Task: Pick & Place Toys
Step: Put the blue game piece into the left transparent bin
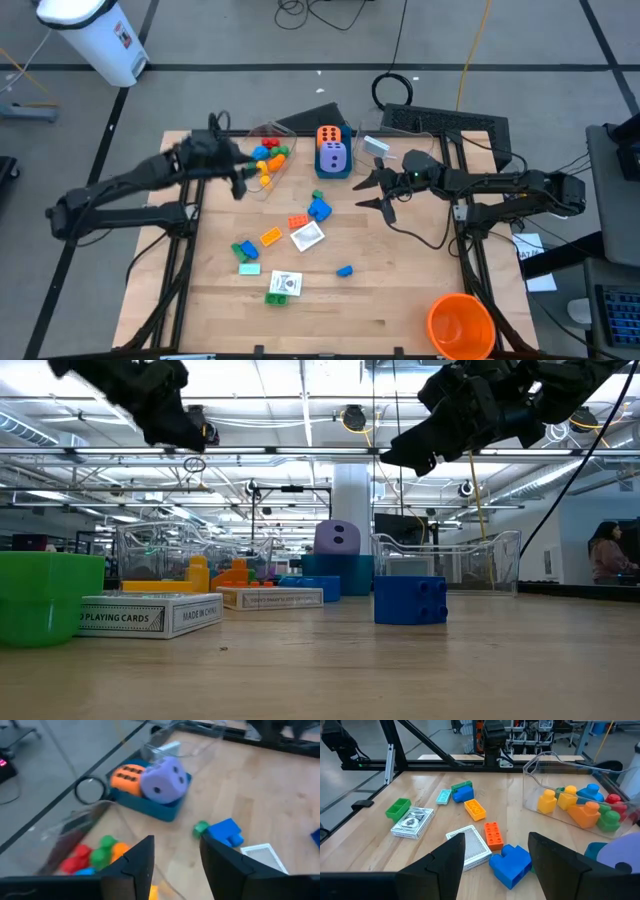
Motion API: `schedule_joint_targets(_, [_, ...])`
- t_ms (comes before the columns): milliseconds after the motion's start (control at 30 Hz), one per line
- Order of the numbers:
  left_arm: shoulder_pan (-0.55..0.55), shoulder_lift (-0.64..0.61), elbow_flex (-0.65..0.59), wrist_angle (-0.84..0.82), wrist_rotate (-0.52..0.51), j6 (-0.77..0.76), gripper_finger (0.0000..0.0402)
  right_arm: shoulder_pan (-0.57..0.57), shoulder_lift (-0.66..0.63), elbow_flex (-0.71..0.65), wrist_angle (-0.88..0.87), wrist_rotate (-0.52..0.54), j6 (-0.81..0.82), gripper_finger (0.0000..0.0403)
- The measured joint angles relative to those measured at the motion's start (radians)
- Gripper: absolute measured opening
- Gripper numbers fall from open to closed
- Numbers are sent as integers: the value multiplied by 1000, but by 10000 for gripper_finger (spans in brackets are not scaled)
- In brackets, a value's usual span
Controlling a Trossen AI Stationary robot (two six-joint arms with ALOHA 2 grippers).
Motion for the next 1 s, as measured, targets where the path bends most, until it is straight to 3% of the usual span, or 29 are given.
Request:
schedule_joint_targets(233, [-156, -20, -323, 540, 2, -58, 153, 0, 24, 0, 78, -2, 1, 212])
schedule_joint_targets(400, [-272, 68, -425, 895, 2, -63, 157, 0, 90, 0, 124, -3, 1, 212])
schedule_joint_targets(633, [-407, 219, -426, 1058, -9, -33, 174, 5, 206, 0, 200, -7, 1, 212])
schedule_joint_targets(867, [-488, 359, -426, 1100, -129, -35, 176, 50, 278, 0, 276, -8, 1, 212])
schedule_joint_targets(1000, [-507, 431, -425, 1176, -144, -15, 168, 91, 301, 0, 308, -4, 7, 212])
